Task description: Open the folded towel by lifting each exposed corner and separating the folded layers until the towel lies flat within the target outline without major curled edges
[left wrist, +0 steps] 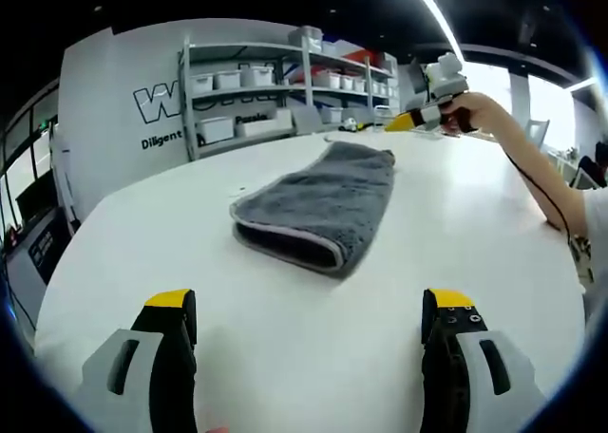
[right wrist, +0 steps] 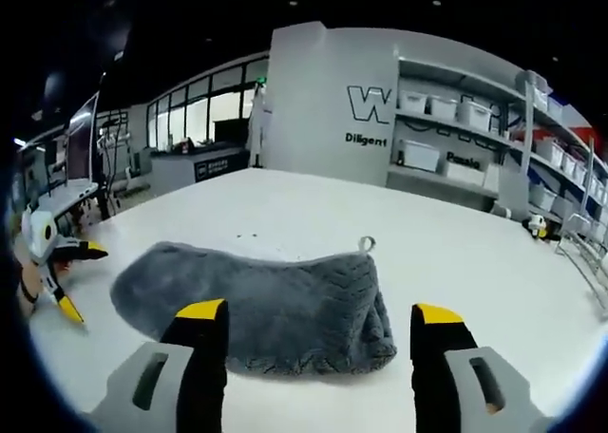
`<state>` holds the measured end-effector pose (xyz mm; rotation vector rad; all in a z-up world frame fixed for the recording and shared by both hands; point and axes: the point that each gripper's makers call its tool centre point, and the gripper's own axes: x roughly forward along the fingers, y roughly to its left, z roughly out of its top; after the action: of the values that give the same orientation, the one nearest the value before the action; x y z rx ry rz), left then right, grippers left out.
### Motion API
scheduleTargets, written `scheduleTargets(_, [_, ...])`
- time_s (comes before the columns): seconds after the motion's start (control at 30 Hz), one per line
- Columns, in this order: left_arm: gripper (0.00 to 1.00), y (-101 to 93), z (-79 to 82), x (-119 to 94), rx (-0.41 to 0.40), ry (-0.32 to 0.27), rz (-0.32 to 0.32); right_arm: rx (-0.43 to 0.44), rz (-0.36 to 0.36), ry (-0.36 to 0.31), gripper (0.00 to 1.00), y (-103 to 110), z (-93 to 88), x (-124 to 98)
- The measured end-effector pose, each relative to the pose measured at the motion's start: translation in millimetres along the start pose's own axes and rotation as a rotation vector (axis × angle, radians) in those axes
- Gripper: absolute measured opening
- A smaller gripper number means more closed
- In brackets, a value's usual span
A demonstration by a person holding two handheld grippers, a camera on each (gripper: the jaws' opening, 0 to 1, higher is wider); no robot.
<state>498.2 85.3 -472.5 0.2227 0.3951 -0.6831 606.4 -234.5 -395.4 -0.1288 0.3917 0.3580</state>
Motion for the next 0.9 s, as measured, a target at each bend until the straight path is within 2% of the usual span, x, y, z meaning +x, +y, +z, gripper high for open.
scheduleTargets(0.3, [0.97,-0.7,-0.7,1,0.001,0.003,-0.001,0.018,0.018,0.024,0.90,3,-3.2,1])
scheduleTargets(0.9, [0.97,-0.9,-0.6,0,0.004,0.003,-0.002,0.042,0.079,0.049,0.99,22,-4.2,2])
